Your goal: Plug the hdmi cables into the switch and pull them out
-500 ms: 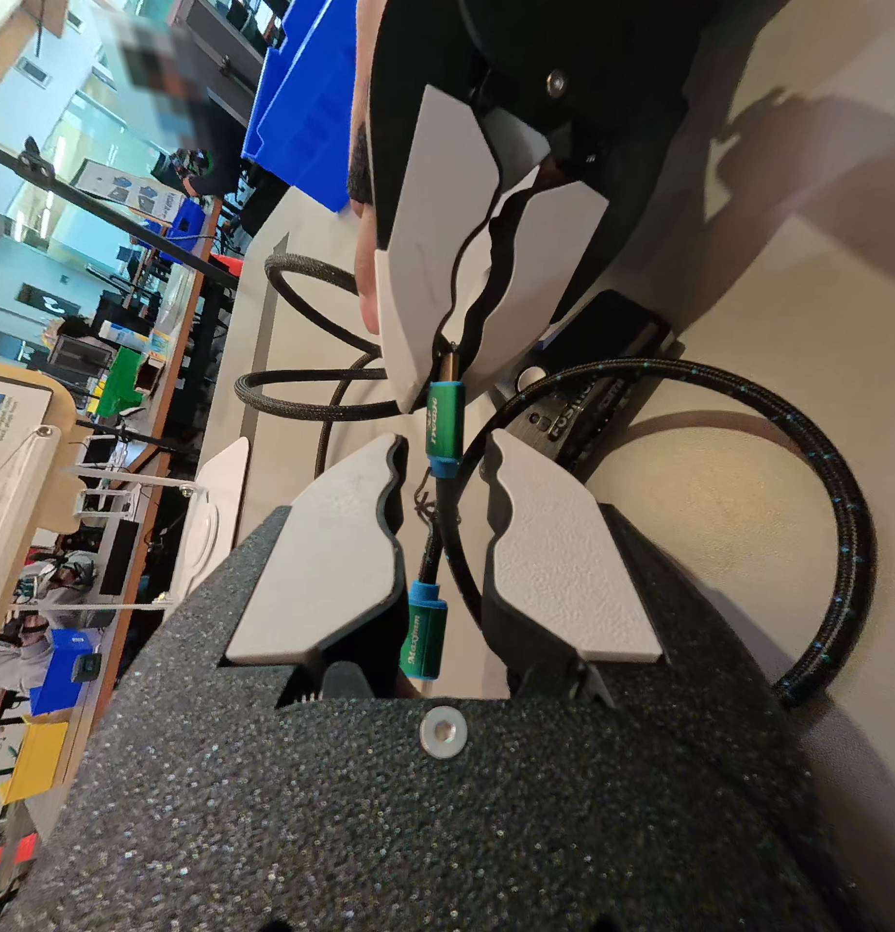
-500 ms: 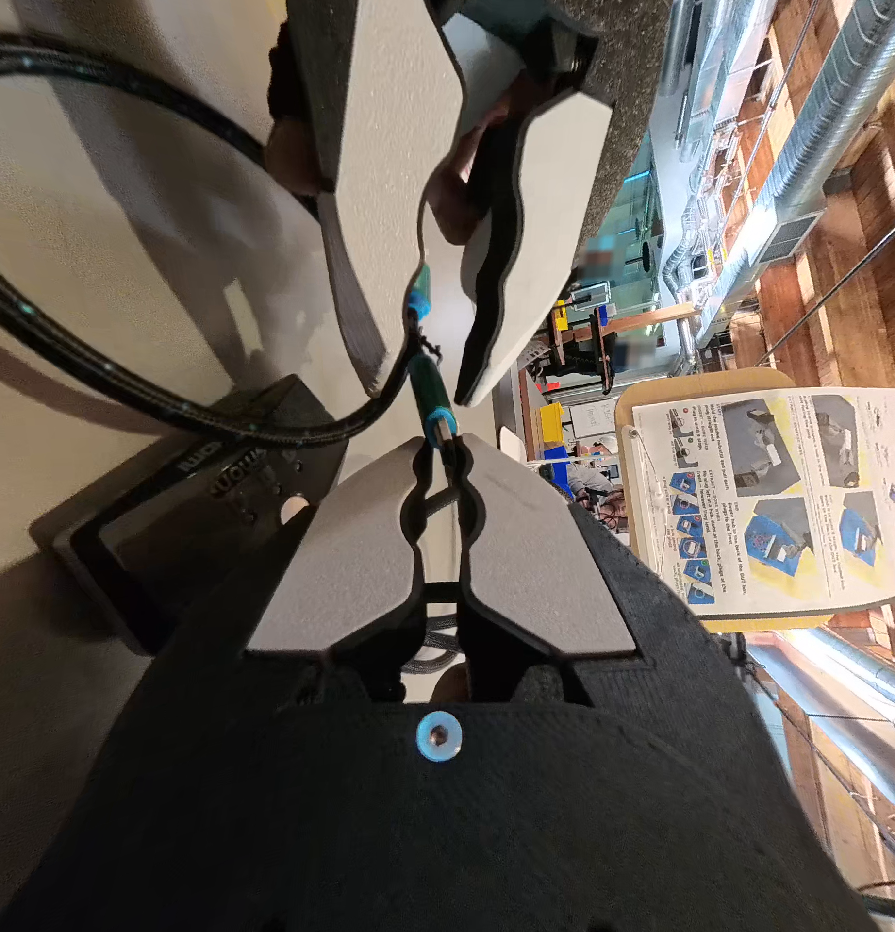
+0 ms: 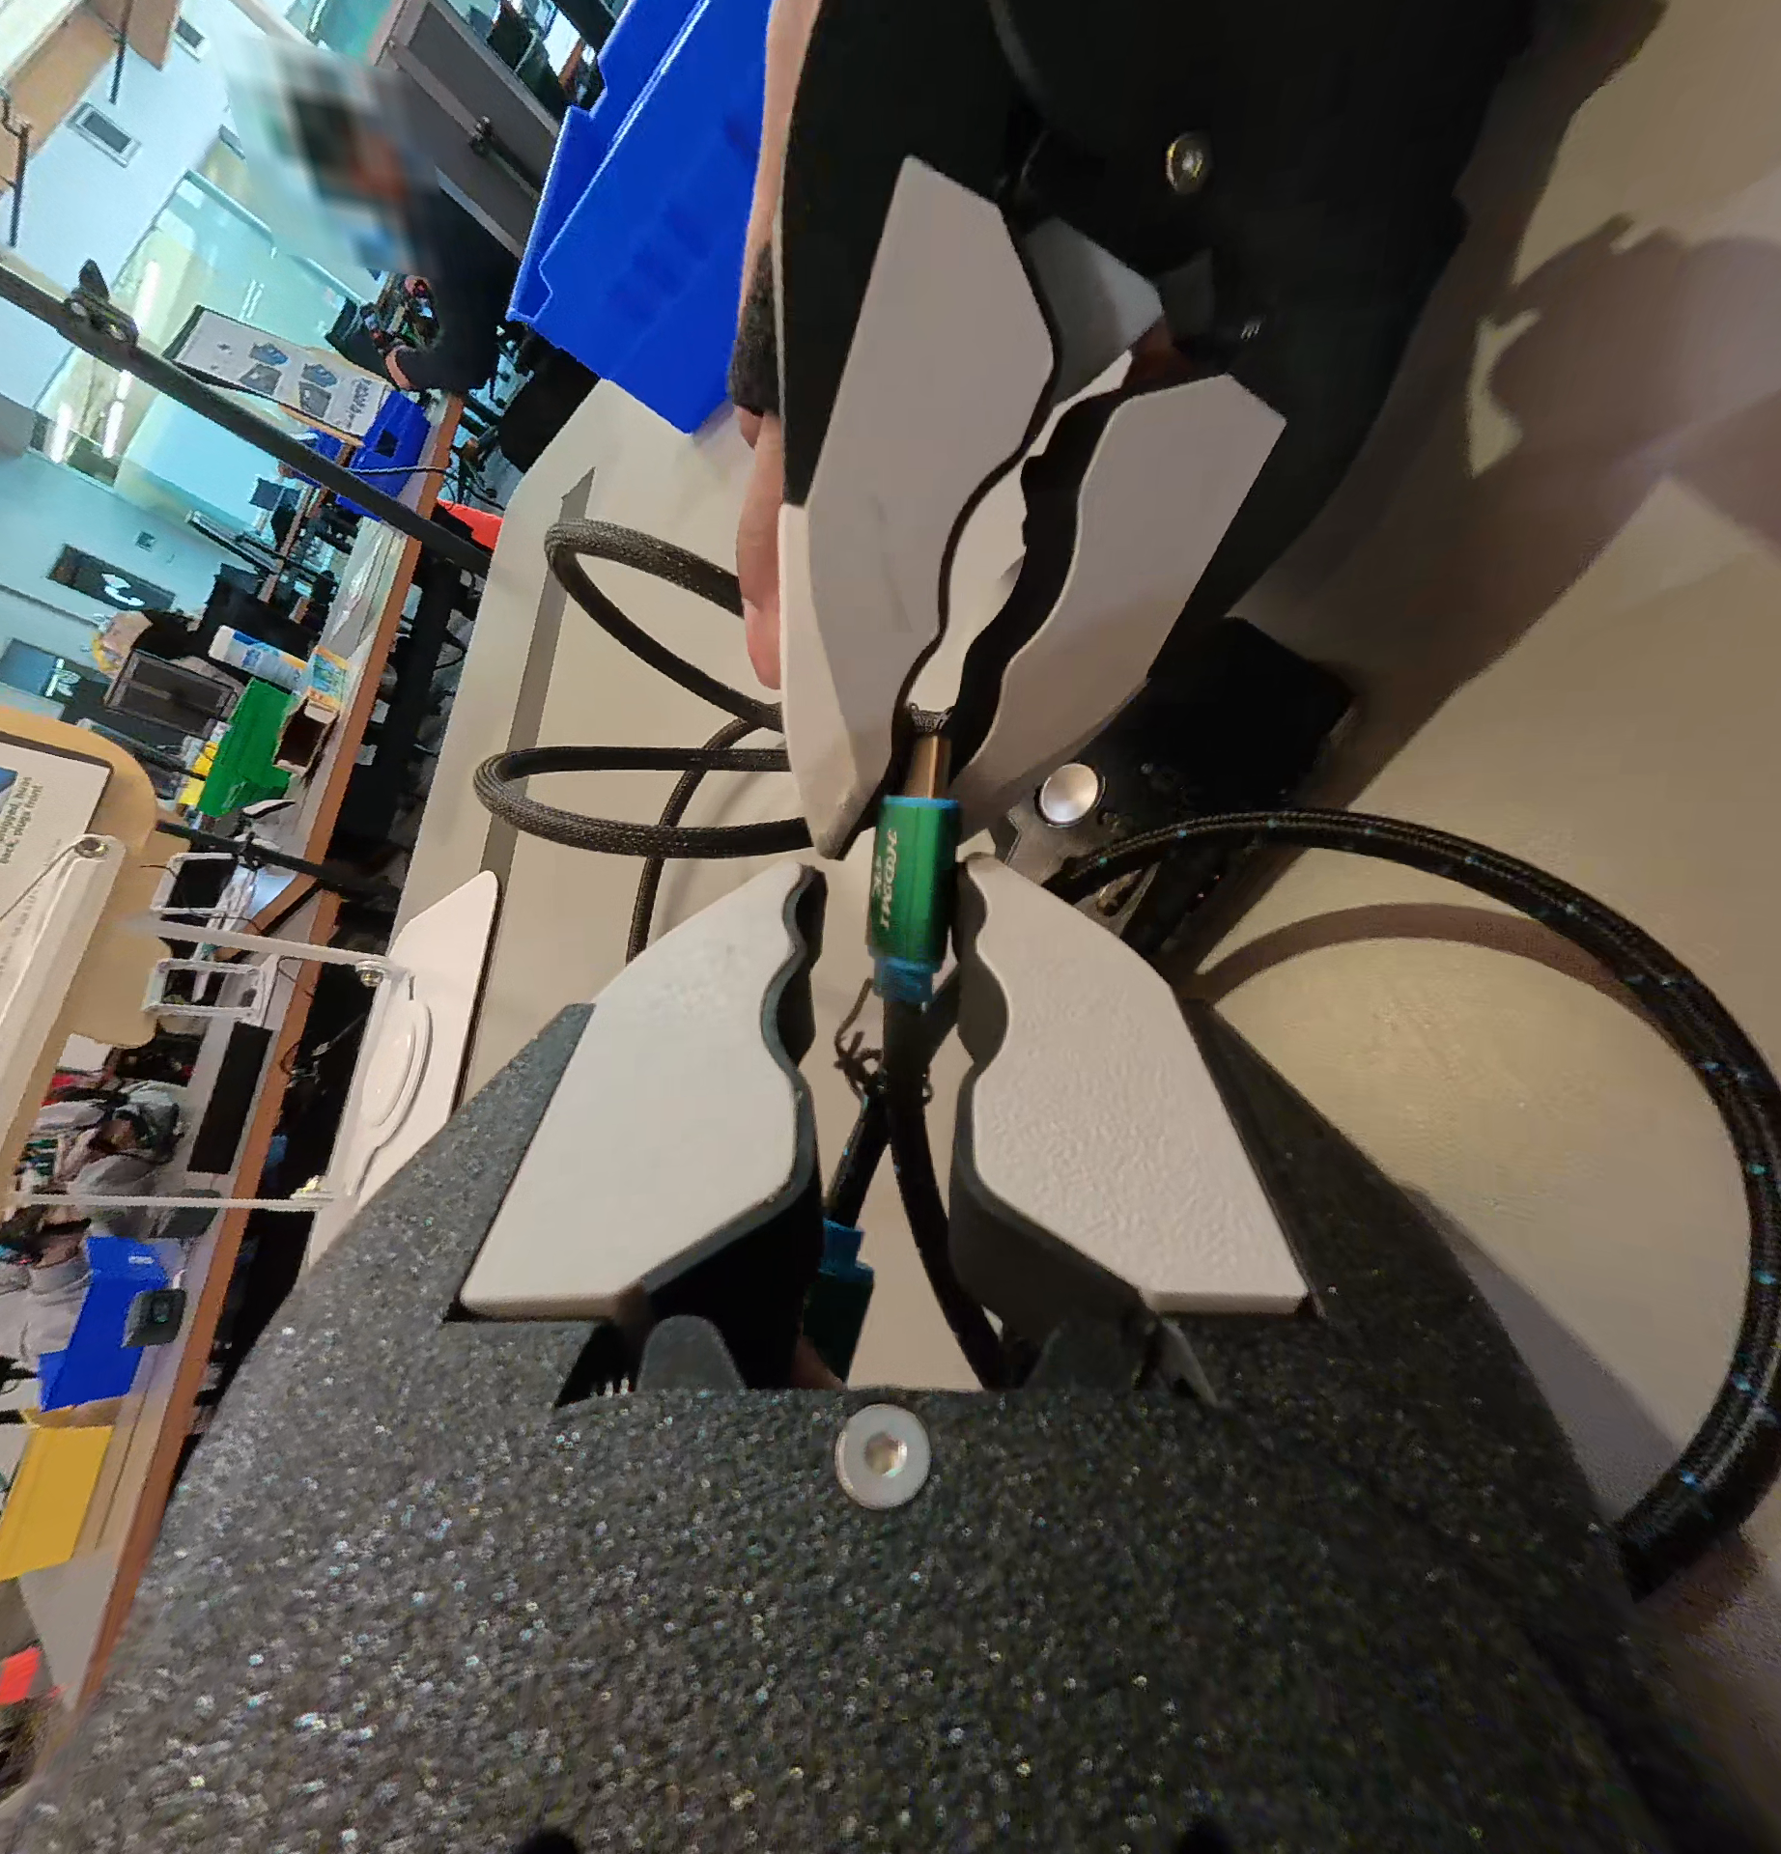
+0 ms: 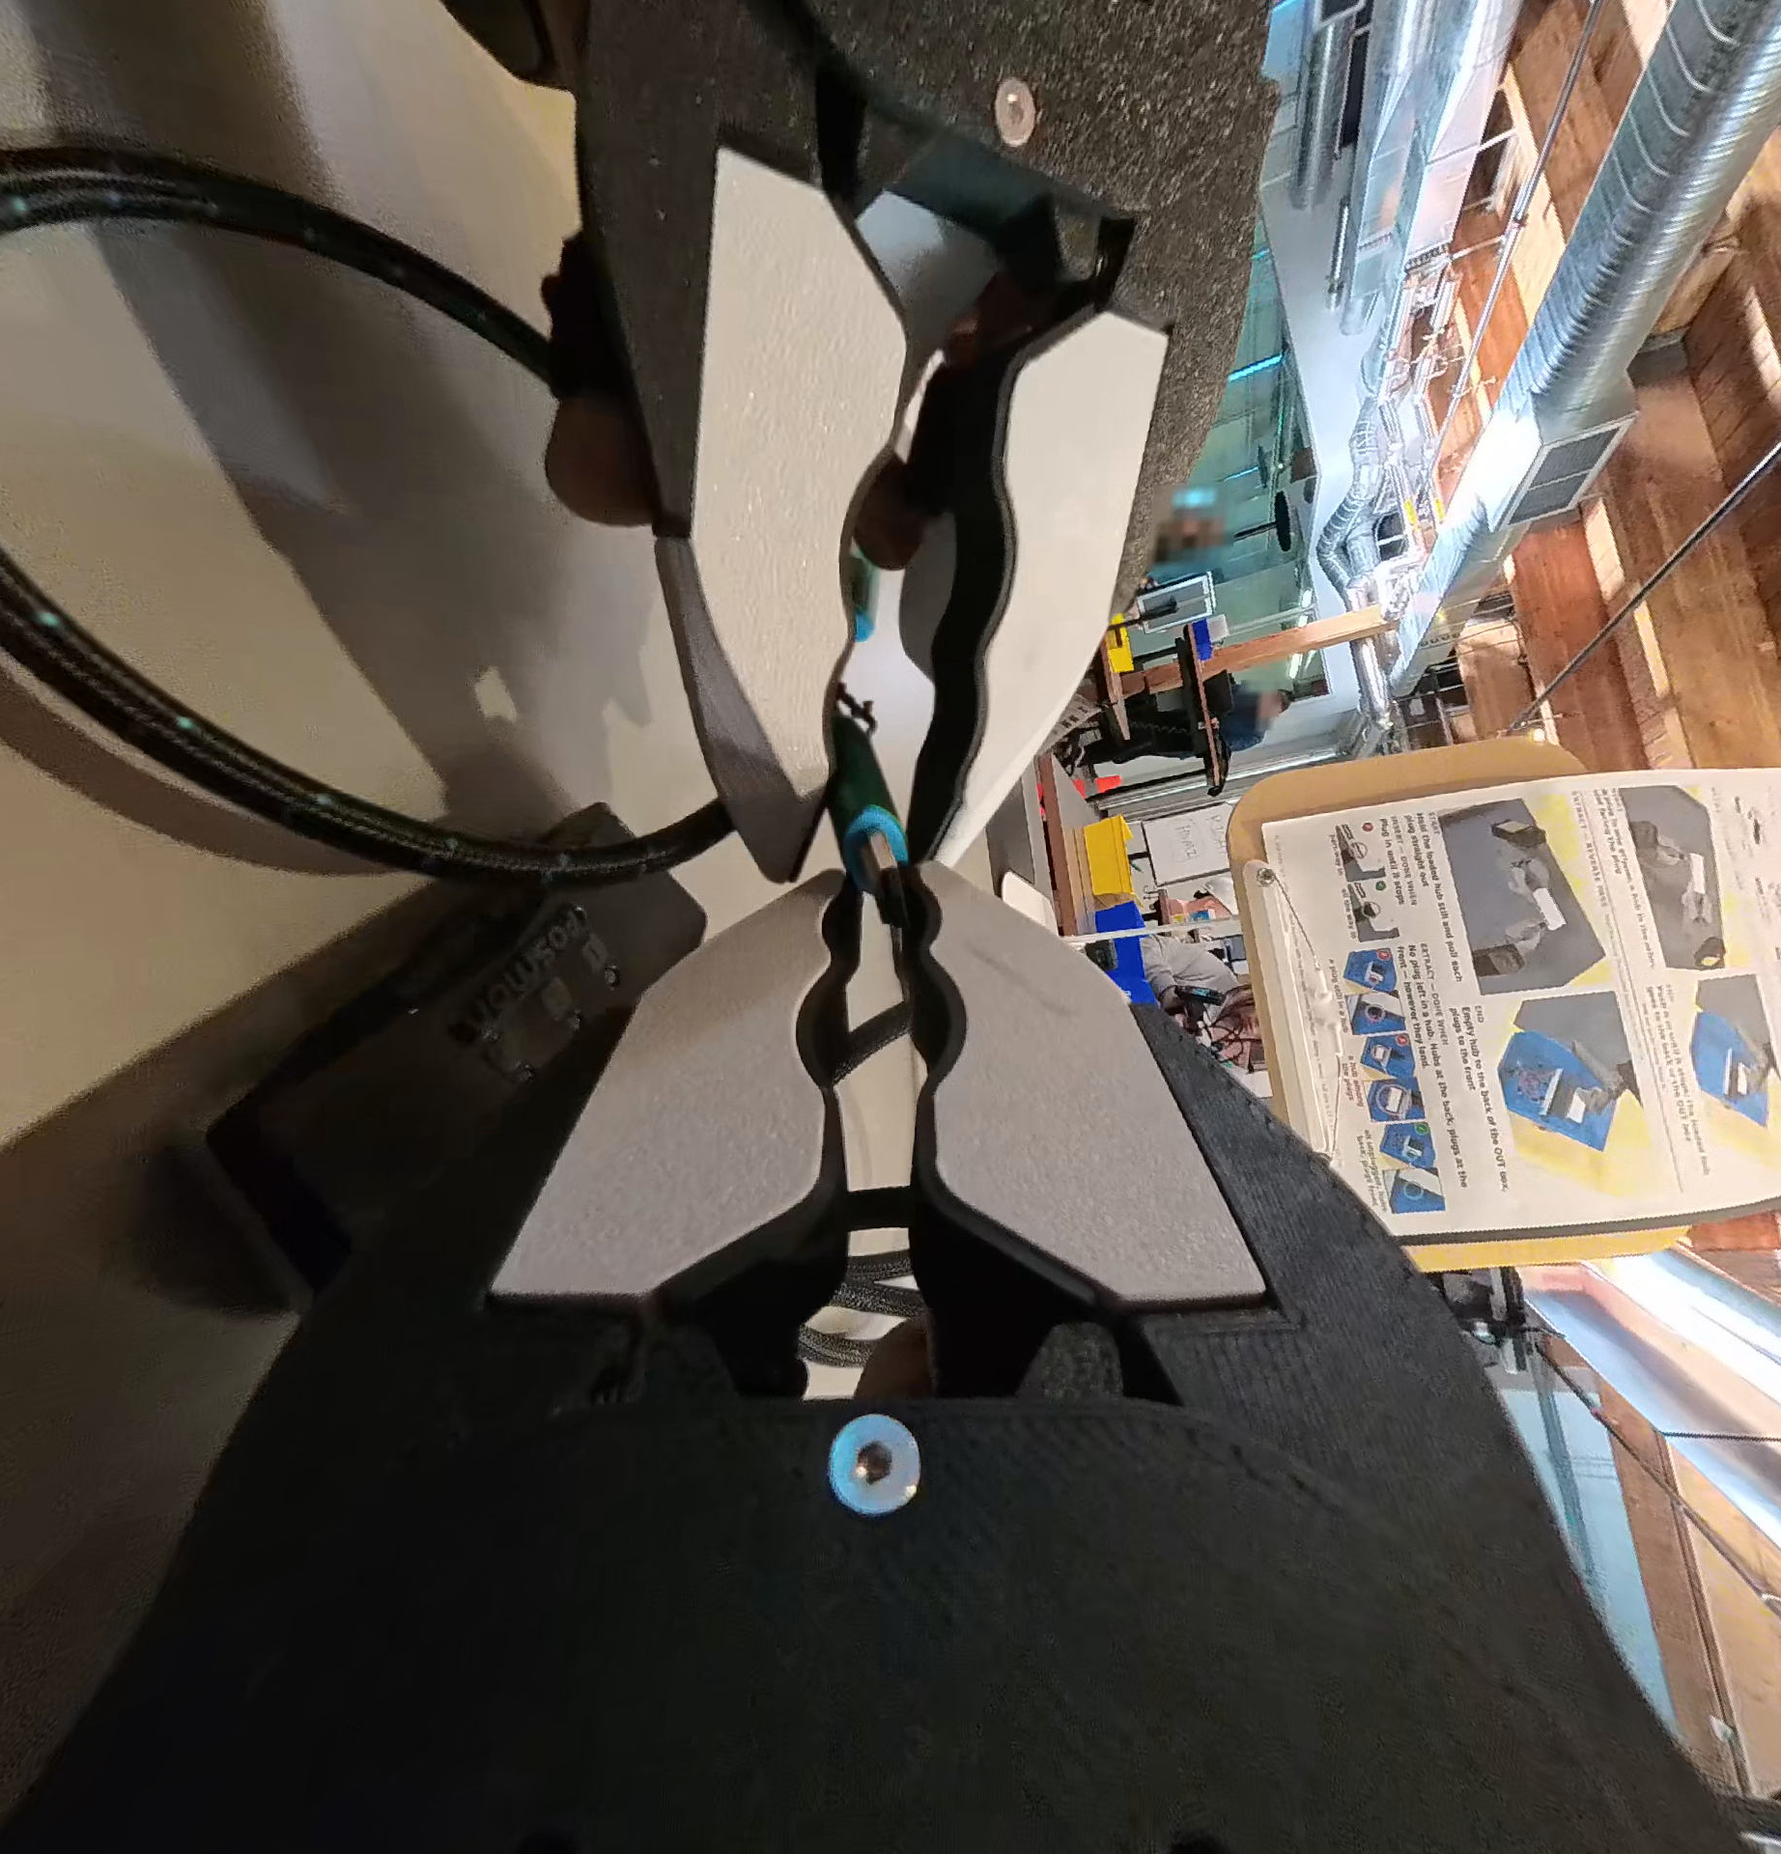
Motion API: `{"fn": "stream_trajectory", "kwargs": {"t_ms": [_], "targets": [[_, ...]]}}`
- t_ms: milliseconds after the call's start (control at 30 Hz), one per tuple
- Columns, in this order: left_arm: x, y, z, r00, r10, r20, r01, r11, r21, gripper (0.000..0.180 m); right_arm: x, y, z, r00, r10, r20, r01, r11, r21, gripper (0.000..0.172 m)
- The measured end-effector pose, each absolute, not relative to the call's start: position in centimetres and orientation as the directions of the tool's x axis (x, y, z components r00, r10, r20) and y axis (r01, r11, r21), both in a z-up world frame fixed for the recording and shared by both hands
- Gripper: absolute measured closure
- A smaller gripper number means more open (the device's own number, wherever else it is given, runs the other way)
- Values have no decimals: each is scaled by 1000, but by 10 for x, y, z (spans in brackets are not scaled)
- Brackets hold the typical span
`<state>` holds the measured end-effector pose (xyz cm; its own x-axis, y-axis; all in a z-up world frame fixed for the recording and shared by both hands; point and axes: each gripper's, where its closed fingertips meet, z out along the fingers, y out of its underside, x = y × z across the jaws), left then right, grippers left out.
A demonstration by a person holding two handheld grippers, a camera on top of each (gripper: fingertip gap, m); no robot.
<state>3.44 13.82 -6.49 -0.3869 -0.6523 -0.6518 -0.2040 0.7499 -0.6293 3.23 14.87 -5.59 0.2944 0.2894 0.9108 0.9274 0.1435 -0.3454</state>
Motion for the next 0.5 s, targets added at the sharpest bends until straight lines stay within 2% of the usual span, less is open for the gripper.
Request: {"fn": "stream_trajectory", "kwargs": {"t_ms": [67, 300, 367, 500], "targets": [[35, 139, -65, -379, -625, -683, -202, 776, -598, 165, 33, 149, -54, 301, 278, 912, 926, 141, -349, 165], [30, 152, -79, -412, -485, -771, -296, 872, -390, 167, 46, 147, -61, 295, 362, 884, 930, 104, -353, 166], [25, 160, -89, -449, -460, -766, -331, 882, -336, 167, 53, 138, -61, 283, 440, 852, 921, 124, -369, 158], [14, 164, -97, -515, -459, -724, -368, 881, -298, 167, 68, 109, -68, 192, 599, 777, 919, 168, -356, 149]]}}
